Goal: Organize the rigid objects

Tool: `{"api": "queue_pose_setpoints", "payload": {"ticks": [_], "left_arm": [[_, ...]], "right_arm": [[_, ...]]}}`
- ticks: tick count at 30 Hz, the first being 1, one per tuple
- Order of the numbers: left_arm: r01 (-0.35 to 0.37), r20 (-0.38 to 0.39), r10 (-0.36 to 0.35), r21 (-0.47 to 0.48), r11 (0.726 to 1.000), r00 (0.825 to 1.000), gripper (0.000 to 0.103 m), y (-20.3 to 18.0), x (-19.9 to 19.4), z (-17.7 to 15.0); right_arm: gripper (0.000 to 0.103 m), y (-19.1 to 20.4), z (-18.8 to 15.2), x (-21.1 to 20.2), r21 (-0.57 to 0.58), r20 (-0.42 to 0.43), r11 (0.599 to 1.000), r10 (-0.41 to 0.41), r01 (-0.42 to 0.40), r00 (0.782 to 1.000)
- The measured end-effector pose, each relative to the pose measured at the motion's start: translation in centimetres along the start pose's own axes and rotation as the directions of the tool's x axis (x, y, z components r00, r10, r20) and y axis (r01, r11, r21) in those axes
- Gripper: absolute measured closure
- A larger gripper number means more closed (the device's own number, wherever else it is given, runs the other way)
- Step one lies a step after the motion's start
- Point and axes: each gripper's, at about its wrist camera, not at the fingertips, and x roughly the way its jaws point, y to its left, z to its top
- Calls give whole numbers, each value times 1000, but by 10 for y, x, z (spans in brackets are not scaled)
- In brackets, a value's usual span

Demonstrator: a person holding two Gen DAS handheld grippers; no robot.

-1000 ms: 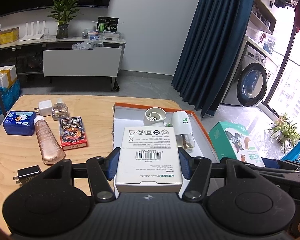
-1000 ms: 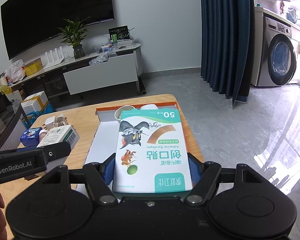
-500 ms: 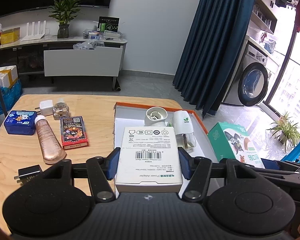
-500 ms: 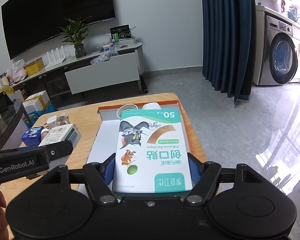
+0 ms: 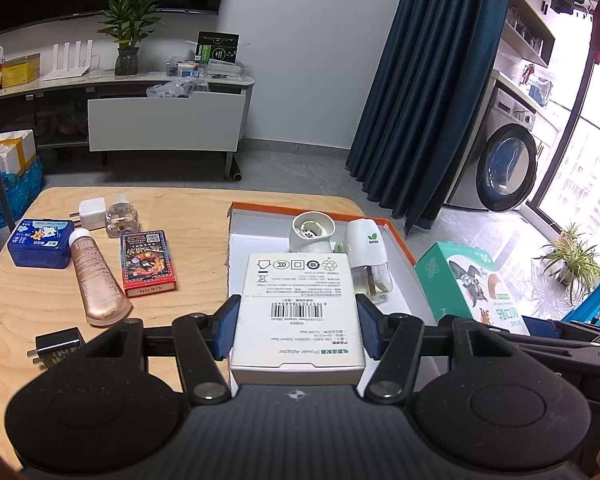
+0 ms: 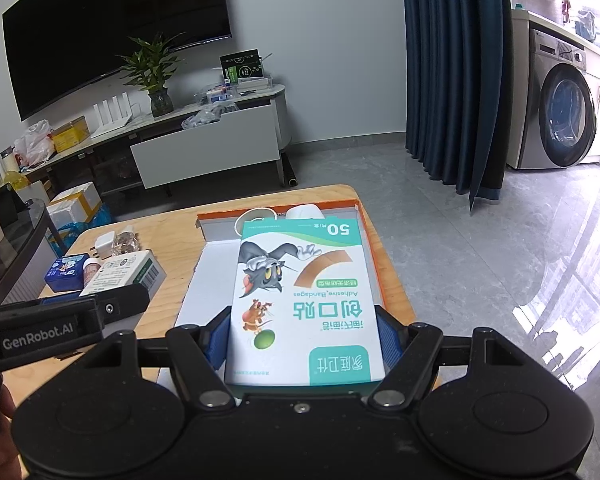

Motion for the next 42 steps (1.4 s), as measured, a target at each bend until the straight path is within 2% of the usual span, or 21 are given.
{"api": "queue_pose_setpoints", "payload": {"ticks": [42], "left_arm": [[-2, -1, 2, 3, 1000, 1000, 43, -4, -2, 1]], "right_arm": [[19, 3, -1, 0, 1, -4, 1000, 7, -7, 1000]]}}
